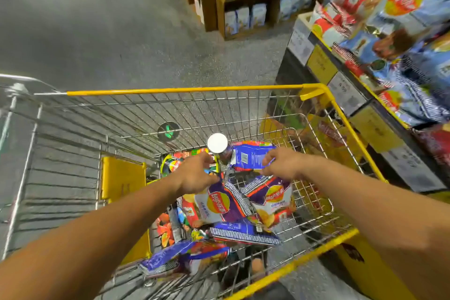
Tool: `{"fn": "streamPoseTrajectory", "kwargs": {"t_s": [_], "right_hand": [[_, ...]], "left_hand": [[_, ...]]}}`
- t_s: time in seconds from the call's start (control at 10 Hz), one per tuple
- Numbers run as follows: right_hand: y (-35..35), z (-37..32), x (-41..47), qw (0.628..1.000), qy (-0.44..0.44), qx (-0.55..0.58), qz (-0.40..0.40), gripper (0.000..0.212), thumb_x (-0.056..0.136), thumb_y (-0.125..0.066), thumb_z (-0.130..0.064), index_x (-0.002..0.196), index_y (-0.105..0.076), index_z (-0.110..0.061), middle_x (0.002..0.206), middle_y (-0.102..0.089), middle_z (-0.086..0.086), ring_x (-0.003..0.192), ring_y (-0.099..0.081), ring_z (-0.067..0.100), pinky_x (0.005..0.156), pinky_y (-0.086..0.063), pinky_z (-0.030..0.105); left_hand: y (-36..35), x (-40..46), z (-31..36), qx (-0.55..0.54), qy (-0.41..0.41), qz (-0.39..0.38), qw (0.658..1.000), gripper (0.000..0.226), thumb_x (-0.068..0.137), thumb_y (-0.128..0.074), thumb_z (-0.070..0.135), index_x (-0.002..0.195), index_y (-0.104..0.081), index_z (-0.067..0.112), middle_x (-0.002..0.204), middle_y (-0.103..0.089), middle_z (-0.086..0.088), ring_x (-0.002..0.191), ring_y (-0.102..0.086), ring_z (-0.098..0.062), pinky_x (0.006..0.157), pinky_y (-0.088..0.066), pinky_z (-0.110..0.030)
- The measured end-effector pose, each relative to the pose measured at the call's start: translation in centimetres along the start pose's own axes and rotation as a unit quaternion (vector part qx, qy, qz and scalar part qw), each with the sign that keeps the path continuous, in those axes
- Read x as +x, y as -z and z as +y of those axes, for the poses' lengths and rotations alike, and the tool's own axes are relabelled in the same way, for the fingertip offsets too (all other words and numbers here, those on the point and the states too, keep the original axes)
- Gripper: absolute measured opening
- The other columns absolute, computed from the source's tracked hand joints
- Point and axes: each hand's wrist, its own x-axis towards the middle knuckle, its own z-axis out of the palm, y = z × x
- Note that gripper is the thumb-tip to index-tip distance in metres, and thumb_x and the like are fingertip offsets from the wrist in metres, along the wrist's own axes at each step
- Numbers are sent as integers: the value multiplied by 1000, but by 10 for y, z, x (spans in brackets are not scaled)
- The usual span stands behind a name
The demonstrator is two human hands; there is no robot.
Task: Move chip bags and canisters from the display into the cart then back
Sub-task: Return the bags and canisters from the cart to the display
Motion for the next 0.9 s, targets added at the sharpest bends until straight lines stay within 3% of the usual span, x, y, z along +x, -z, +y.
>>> {"fn": "streamPoseTrajectory", "kwargs": {"t_s": [0.1,0.2,0.3,0.4,0.5,0.6,0.7,0.8,0.9], "right_hand": [[-1,26,30,996,-68,-48,24,47,86,-72,-21,124,-47,-9,118,-61,9,101,-63,25,89,-55,37],[-2,56,56,991,-116,-71,-12,39,85,-76,-16,115,-53,-8,112,-60,5,106,-61,27,90,-50,34],[-16,84,77,985,-144,-78,-61,32,76,-83,-11,92,-56,-18,101,-65,0,93,-62,18,89,-47,27],[-36,106,100,988,-136,-13,-73,71,63,-91,-4,122,-52,-9,113,-66,0,107,-62,19,101,-50,35],[-49,110,103,989,-104,30,-97,64,72,-84,-1,119,-43,-14,105,-66,0,87,-65,12,83,-57,30],[-54,124,107,991,-72,100,-59,53,71,-80,8,112,-56,-14,101,-71,2,80,-70,5,74,-59,22],[-46,132,100,987,-56,117,-92,57,63,-88,-18,116,-68,-16,113,-74,5,105,-69,22,95,-55,42],[-15,107,62,979,-57,183,-65,40,72,-84,-12,110,-71,-16,108,-75,1,95,-71,15,87,-58,28],[14,91,32,967,-36,251,-7,20,85,-76,-15,103,-69,-20,93,-71,-7,75,-64,2,65,-53,12]], "left_hand": [[-18,20,-29,83,17,-61,995,84,79,-80,37,146,-38,10,148,-45,-8,132,-47,-25,107,-41,-34],[-38,49,-44,156,33,-135,978,97,72,-85,36,149,-31,13,153,-38,-10,138,-41,-30,109,-40,-35],[-56,78,-60,198,9,-180,963,73,63,-89,25,122,-46,21,127,-62,-7,116,-59,-29,91,-51,-34],[-70,98,-71,266,-62,-161,948,77,60,-87,35,126,-49,26,125,-63,-3,116,-59,-28,94,-47,-31],[-81,106,-75,287,-114,-140,941,72,66,-76,56,129,-55,28,125,-61,-3,119,-55,-28,100,-38,-30],[-85,105,-73,138,-103,-200,965,73,69,-80,53,133,-52,32,129,-60,-2,119,-57,-26,102,-45,-33],[-75,97,-71,23,-66,-211,975,71,73,-80,52,132,-46,35,127,-63,0,114,-61,-18,98,-51,-34],[-31,79,-28,36,-14,-172,984,60,72,-85,39,121,-50,41,109,-68,11,102,-67,-12,87,-55,-27],[-3,66,6,-2,-36,-170,985,46,73,-86,26,105,-55,35,81,-65,22,72,-60,13,66,-47,-6]]}}
